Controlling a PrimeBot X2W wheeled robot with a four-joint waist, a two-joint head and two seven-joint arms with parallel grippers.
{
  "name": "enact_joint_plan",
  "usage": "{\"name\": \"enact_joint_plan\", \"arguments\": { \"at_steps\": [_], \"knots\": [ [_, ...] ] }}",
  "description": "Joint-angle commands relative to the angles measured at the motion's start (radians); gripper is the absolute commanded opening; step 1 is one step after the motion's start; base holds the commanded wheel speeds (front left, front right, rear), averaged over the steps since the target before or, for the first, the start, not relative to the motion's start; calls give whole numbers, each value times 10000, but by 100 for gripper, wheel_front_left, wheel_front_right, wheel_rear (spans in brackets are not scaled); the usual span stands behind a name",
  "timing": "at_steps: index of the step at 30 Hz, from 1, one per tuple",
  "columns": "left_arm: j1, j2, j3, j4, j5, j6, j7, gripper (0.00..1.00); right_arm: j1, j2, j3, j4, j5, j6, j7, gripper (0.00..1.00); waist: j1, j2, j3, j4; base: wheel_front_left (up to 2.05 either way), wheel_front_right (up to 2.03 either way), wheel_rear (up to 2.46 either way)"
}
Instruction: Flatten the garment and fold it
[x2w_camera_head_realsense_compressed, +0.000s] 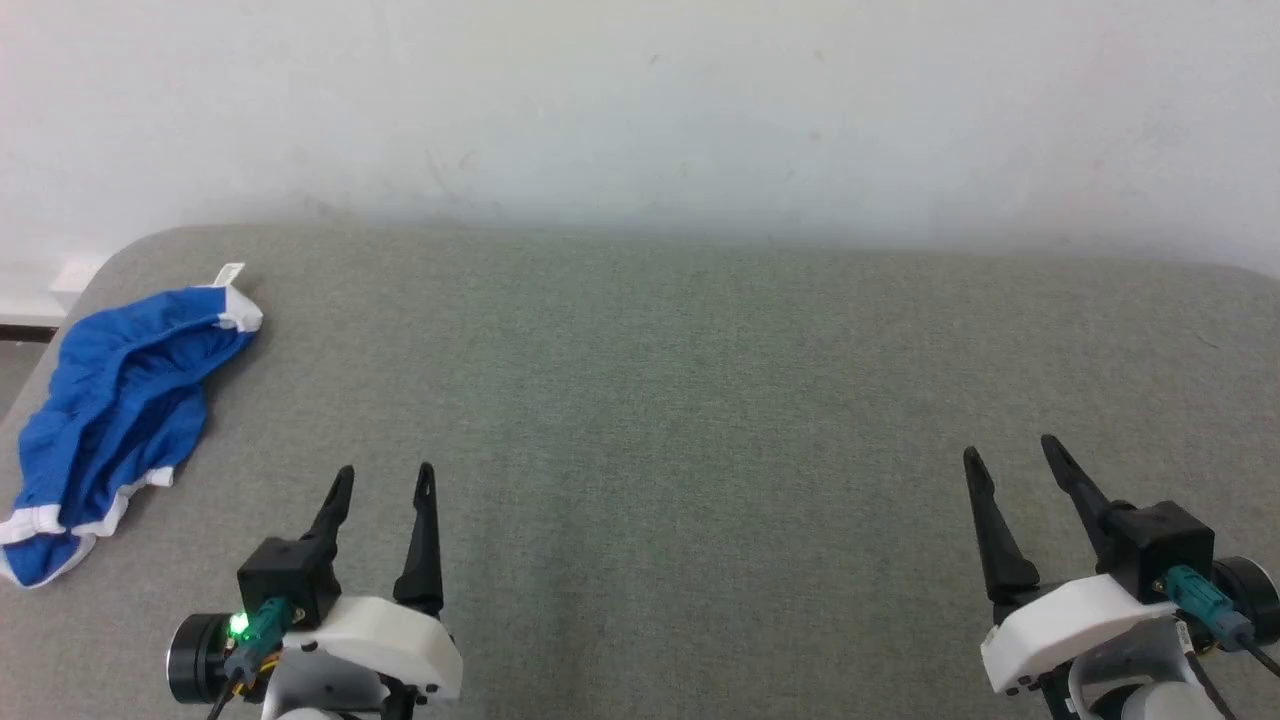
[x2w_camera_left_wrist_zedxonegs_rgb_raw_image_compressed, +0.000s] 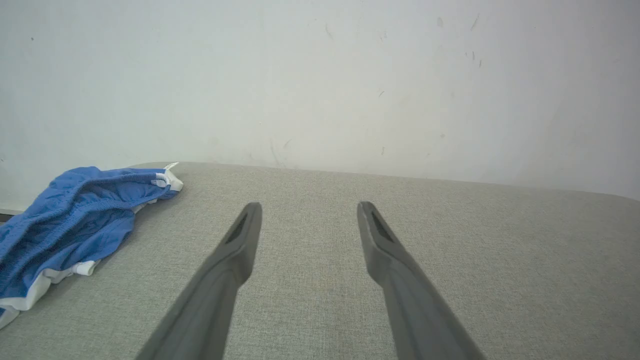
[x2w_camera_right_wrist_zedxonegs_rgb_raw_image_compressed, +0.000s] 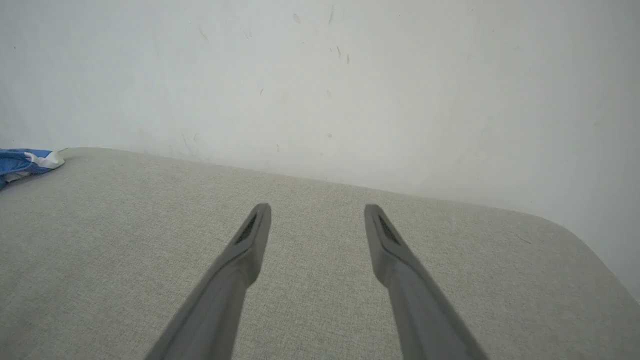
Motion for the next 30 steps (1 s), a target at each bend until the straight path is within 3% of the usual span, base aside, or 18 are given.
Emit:
{"name": "enact_joint_plan", "arguments": {
  "at_steps": [1, 30],
  "knots": [
    [-103, -7, 43, 56, -87, 29, -95, 100, 23, 13, -4, -9, 83, -3, -100, 100, 0, -1, -6, 127, 0, 0, 0],
    [-10, -13, 755, 181, -400, 105, -700, 100, 202, 22, 255, -189, 97, -5, -361, 100, 0, -1, 17, 2181, 0, 0, 0]
  ]
}}
